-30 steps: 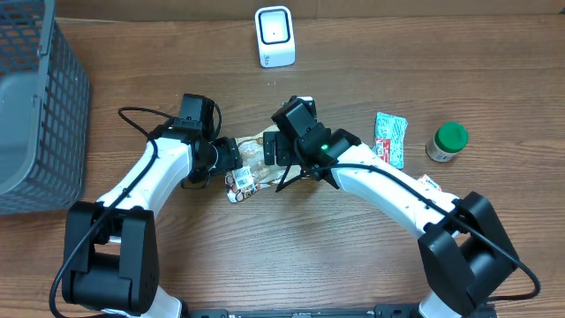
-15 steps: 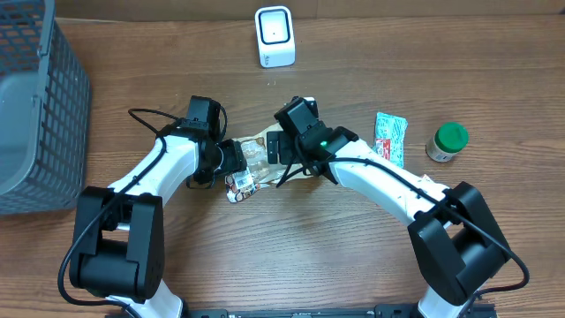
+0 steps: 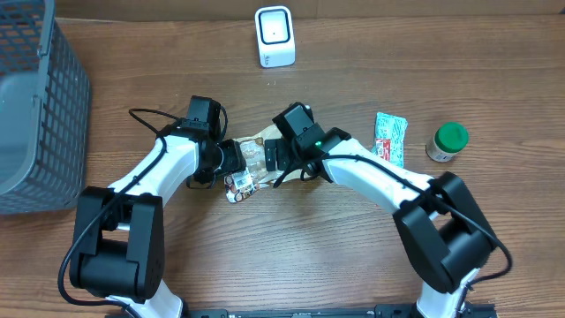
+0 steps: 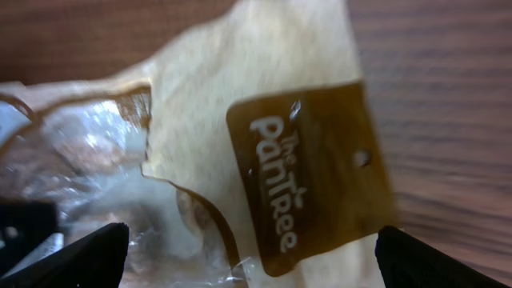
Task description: Scan the item barcode
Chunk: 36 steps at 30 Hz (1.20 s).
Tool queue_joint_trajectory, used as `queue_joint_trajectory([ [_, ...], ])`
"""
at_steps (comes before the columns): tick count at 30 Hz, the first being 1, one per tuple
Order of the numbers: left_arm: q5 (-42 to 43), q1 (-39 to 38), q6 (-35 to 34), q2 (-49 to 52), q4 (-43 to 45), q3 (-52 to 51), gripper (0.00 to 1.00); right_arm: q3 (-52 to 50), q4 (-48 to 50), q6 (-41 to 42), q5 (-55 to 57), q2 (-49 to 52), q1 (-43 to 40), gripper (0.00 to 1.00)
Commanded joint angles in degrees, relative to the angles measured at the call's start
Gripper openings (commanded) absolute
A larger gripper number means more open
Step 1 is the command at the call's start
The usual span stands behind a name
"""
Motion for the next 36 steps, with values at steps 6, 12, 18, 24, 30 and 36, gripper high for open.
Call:
queue_joint_trajectory([
  [6,0.02,0.0,1.07,0.94,-0.04,-0.61,0.63,-0.35,0.76,-0.42,-5.09,4.11,-0.24,0.95],
  [12,0.0,-0.02,1.09,0.94,-0.02,-0.61,0.62,-0.35,0.76,-0.39,-9.51,4.11,-0.22,0.77],
  [18,0.02,0.0,1.57,0.94,0.0,-0.61,0.59,-0.35,0.74,-0.37,-10.95,4.11,-0.24,0.73],
  [24,0.02,0.0,1.75,0.94,0.02,-0.61,0.56,-0.35,0.98,-0.37,-12.0,4.11,-0.17,0.73],
  [30,0.02,0.0,1.79,0.94,0.13,-0.57,0.55,-0.35,1.42,2.27,-14.23,4.11,-0.17,0.66],
  [36,0.02,0.0,1.95,0.94,0.13,-0.57,0.52,-0.35,3.56,5.09,-18.29,4.11,-0.17,0.59],
])
